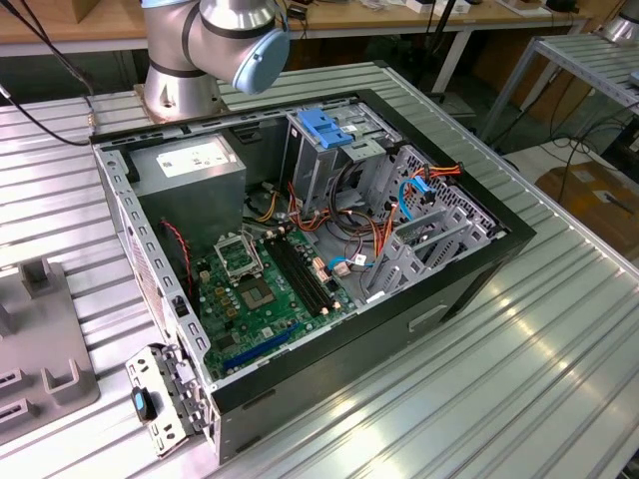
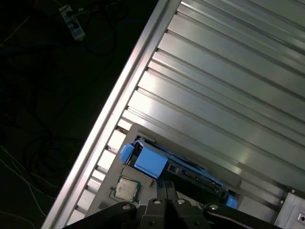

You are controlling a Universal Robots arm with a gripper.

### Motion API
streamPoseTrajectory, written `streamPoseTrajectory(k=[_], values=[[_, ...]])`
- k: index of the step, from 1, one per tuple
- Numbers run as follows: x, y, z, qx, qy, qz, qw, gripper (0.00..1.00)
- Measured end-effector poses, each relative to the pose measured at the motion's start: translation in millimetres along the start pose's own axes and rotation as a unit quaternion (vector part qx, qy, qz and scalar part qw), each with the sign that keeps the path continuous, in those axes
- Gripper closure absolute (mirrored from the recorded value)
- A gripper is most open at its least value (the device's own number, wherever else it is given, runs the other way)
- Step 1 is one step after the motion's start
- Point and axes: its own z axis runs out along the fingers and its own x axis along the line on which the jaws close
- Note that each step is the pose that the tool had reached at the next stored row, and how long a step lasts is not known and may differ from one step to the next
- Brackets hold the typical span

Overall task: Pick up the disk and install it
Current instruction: 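Pick up the disk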

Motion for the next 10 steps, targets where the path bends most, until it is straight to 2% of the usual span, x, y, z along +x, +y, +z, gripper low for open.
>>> streamPoseTrajectory(k=[10], values=[[0.0, 0.0, 0.0, 0.0000, 0.0000, -0.001, 1.00000, 0.89]])
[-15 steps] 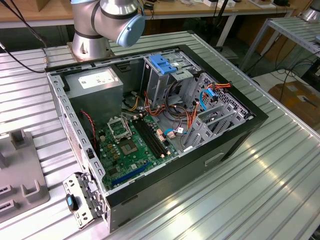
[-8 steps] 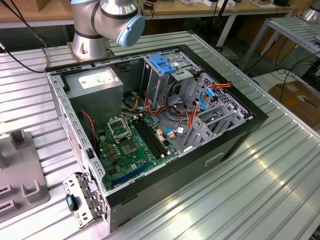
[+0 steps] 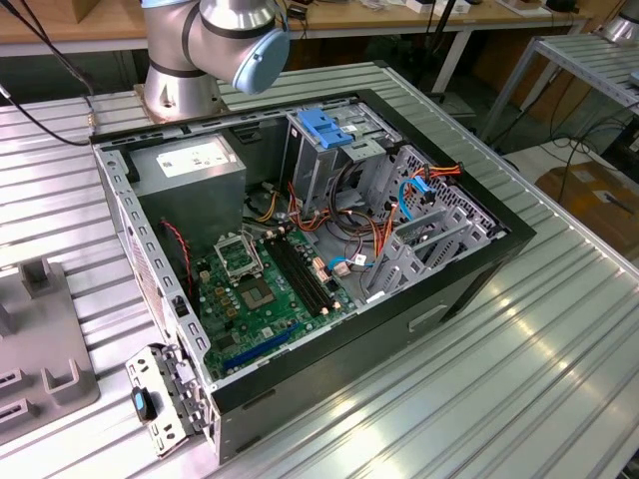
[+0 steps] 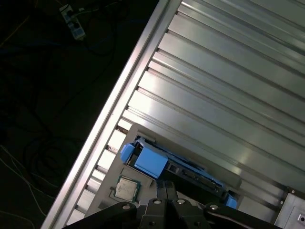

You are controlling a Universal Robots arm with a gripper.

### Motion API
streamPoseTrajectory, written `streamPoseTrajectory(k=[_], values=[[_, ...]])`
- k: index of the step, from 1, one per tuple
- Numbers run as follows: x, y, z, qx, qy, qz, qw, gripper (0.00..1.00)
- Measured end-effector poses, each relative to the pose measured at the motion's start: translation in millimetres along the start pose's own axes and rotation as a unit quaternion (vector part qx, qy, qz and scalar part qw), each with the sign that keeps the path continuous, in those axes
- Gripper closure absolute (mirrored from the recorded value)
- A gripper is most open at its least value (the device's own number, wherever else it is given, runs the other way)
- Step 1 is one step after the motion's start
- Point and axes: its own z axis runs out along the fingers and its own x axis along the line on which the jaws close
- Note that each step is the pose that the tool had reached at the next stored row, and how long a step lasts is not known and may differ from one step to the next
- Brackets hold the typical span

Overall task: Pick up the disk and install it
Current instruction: 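Pick up the disk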

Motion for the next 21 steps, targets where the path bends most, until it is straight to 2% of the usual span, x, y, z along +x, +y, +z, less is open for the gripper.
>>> streamPoseTrajectory(k=[4, 8, 10, 12, 14, 17, 21], values=[[0.0, 0.0, 0.0, 0.0001, 0.0003, -0.007, 0.99998, 0.89], [0.0, 0.0, 0.0, 0.0002, 0.0012, -0.032, 0.99949, 0.89], [0.0, 0.0, 0.0, 0.0003, 0.0017, -0.047, 0.99889, 0.89], [0.0, 0.0, 0.0, 0.0005, 0.0023, -0.064, 0.99792, 0.89], [0.0, 0.0, 0.0, 0.0007, 0.0035, -0.098, 0.99523, 0.89], [0.0, 0.0, 0.1, 0.0008, 0.0043, -0.121, 0.99269, 0.89], [0.0, 0.0, 0.1, 0.0008, 0.0043, -0.121, 0.99263, 0.89]])
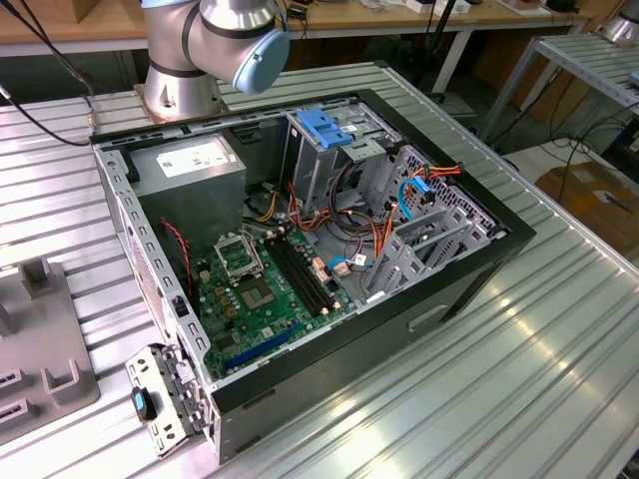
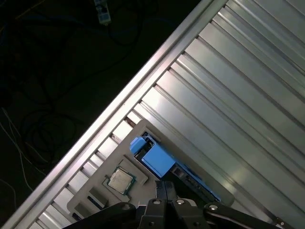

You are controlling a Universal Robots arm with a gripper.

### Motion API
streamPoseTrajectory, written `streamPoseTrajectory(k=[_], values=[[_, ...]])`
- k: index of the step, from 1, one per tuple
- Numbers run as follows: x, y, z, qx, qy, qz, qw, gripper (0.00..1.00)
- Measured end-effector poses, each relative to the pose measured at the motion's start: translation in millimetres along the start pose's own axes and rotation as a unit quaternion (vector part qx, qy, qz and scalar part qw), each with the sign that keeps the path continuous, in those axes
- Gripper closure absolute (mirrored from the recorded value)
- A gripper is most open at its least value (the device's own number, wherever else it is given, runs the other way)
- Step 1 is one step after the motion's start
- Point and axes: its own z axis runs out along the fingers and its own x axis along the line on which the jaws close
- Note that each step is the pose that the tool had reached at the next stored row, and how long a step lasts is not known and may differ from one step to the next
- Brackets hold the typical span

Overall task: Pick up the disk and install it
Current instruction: 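Pick up the disk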

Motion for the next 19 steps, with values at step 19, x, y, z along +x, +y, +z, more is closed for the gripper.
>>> streamPoseTrajectory(k=[19], values=[[0.0, 0.0, 0.0, 0.0002, 0.0007, -0.022, 0.99977, 0.89]])
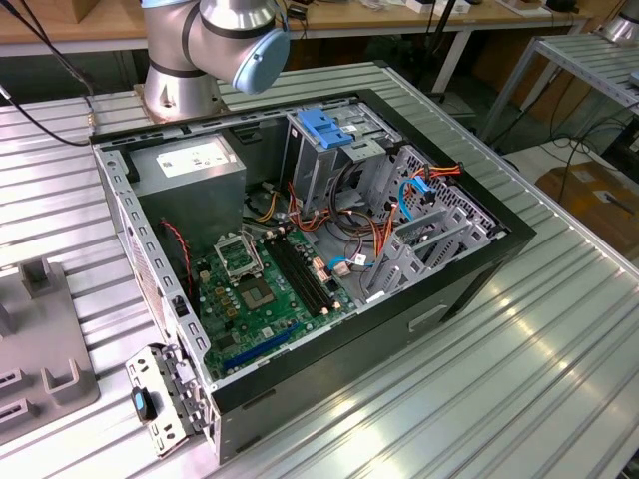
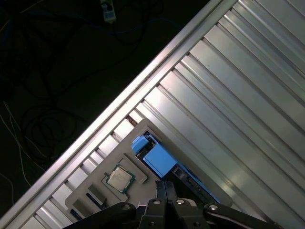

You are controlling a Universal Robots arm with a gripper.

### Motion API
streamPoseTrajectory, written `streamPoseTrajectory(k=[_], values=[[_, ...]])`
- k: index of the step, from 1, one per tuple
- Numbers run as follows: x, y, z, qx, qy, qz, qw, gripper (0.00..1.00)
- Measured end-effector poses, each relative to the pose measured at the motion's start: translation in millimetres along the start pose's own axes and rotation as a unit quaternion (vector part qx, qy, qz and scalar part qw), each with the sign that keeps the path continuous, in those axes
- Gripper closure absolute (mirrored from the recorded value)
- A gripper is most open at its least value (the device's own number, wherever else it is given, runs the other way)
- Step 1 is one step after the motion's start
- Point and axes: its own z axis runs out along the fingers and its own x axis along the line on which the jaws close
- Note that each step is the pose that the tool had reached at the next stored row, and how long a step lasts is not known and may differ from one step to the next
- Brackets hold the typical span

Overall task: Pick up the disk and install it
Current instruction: 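Pick up the disk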

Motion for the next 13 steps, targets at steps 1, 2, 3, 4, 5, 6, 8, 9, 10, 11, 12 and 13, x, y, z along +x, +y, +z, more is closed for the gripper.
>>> streamPoseTrajectory(k=[1, 2, 3, 4, 5, 6, 8, 9, 10, 11, 12, 13], values=[[0.0, 0.0, 0.0, 0.0000, 0.0000, 0.000, 1.00000, 0.89], [0.0, 0.0, 0.0, 0.0000, 0.0000, 0.000, 1.00000, 0.89], [0.0, 0.0, 0.0, 0.0000, 0.0000, 0.000, 1.00000, 0.89], [0.0, 0.0, 0.0, 0.0000, 0.0000, 0.000, 1.00000, 0.89], [0.0, 0.0, 0.0, 0.0000, 0.0000, 0.000, 1.00000, 0.89], [0.0, 0.0, 0.0, 0.0000, 0.0001, -0.001, 1.00000, 0.89], [0.0, 0.0, 0.1, 0.0001, 0.0004, -0.012, 0.99993, 0.89], [-0.1, 0.0, 0.3, 0.0002, 0.0008, -0.024, 0.99970, 0.89], [-0.1, 0.1, 0.5, 0.0004, 0.0012, -0.037, 0.99932, 0.89], [-0.2, 0.1, 0.6, 0.0005, 0.0014, -0.045, 0.99901, 0.89], [-0.2, 0.1, 0.6, 0.0005, 0.0016, -0.051, 0.99871, 0.89], [-0.2, 0.1, 0.6, 0.0005, 0.0018, -0.054, 0.99855, 0.89]])
